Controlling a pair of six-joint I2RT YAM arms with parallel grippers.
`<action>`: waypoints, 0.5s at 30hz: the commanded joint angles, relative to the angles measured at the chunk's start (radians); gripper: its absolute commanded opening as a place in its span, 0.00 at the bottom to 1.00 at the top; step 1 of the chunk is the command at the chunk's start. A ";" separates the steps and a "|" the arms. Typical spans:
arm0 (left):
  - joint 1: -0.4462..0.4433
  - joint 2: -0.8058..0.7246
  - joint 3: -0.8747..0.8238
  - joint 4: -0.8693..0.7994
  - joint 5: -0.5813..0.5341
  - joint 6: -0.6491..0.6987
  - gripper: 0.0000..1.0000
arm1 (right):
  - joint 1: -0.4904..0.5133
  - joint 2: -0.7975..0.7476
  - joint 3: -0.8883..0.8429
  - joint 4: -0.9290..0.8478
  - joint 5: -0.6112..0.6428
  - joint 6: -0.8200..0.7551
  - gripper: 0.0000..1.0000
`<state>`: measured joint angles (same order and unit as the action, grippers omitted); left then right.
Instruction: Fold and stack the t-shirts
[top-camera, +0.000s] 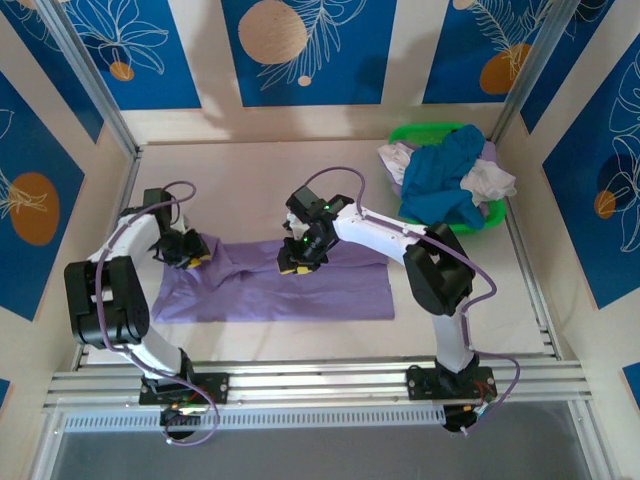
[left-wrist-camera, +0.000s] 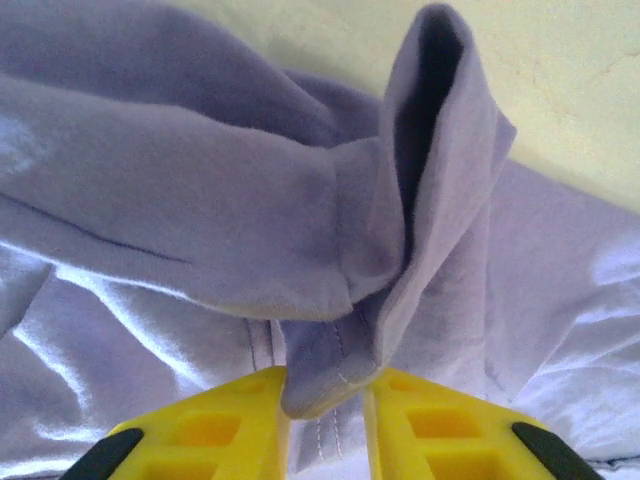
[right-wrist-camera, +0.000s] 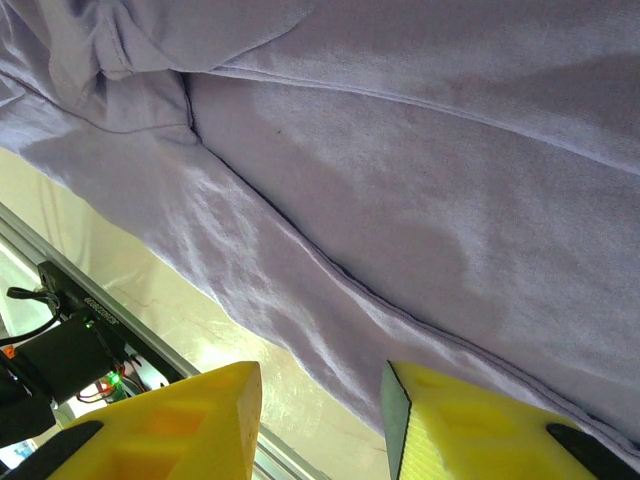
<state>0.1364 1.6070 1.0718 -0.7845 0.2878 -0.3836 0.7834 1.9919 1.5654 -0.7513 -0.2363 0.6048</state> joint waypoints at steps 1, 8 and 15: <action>0.003 0.023 0.051 -0.002 -0.009 0.016 0.25 | -0.005 -0.006 0.024 -0.024 -0.020 -0.001 0.39; 0.002 0.033 0.074 -0.013 -0.024 0.027 0.06 | 0.033 -0.011 0.023 0.025 -0.050 0.048 0.39; 0.004 0.046 0.085 -0.015 -0.012 0.033 0.00 | 0.160 0.032 0.077 0.128 0.080 0.028 0.39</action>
<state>0.1364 1.6295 1.1244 -0.7818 0.2764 -0.3641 0.8959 1.9987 1.5818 -0.6746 -0.2077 0.6418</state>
